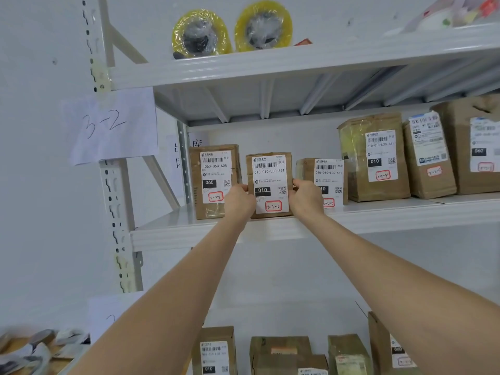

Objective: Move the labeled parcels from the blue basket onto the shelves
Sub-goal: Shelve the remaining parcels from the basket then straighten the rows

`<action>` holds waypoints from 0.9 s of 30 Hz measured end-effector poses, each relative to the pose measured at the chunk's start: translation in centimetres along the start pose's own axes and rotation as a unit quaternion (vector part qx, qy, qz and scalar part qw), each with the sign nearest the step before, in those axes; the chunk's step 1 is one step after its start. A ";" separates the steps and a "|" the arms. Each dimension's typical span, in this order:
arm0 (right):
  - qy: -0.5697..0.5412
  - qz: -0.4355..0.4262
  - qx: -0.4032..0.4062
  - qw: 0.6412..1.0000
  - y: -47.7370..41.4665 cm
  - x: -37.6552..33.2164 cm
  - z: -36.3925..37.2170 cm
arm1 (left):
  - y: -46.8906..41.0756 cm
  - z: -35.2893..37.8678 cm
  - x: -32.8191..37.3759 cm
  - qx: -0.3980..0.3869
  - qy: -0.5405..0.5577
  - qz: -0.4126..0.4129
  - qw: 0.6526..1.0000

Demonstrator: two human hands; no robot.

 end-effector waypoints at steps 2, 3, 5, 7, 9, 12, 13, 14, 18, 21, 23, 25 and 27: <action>0.005 0.007 -0.003 1.000 -0.2 0.2 0.1 | 0.0 0.1 0.2 -0.005 0.007 -0.002 1.000; 0.006 0.013 -0.005 1.000 -0.3 0.3 0.1 | 0.1 0.2 0.3 -0.009 0.009 -0.001 1.000; 0.005 0.025 -0.011 1.000 -0.5 0.6 0.3 | 0.1 0.4 0.4 -0.014 0.008 0.002 1.000; 0.004 0.037 -0.017 0.999 -0.7 0.8 0.5 | -0.1 0.6 0.5 -0.013 0.008 0.003 1.000; 0.007 0.044 -0.023 0.999 -0.8 0.9 0.6 | -0.4 0.8 0.5 -0.015 0.009 0.001 1.000; 0.014 0.043 -0.033 0.998 -1.3 1.1 0.9 | -0.9 1.3 0.4 -0.018 0.002 0.003 1.000; 0.016 0.042 -0.037 0.998 -1.4 1.2 1.0 | -1.1 1.3 0.4 -0.017 0.000 0.005 1.000; 0.016 0.042 -0.041 0.998 -1.6 1.4 1.2 | -1.4 1.5 0.3 -0.017 -0.002 0.005 1.000; 0.016 0.047 -0.050 0.998 -2.5 1.9 1.8 | -2.2 2.0 0.2 -0.022 -0.007 0.002 1.000; 0.014 0.055 -0.054 0.997 -3.1 2.3 2.1 | -2.7 2.3 0.2 -0.022 -0.018 0.007 1.000; 0.017 0.060 -0.055 0.997 -3.4 2.5 2.4 | -2.9 2.4 0.2 -0.021 -0.022 0.007 0.999; 0.019 0.063 -0.057 0.996 -3.7 2.7 2.6 | -3.1 2.6 0.1 -0.022 -0.020 0.005 1.000; 0.020 0.064 -0.058 0.996 -3.9 2.8 2.7 | -3.2 2.8 0.1 -0.024 -0.018 0.004 1.000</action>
Point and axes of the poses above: each hand's wrist, its own y-axis away from the middle knuckle, its own z-axis out of the palm, x = y × z, the point moved 9 cm from there along -y, towards the middle knuckle, and after that the axes turned 12 degrees about -y, right-handed, at the moved point
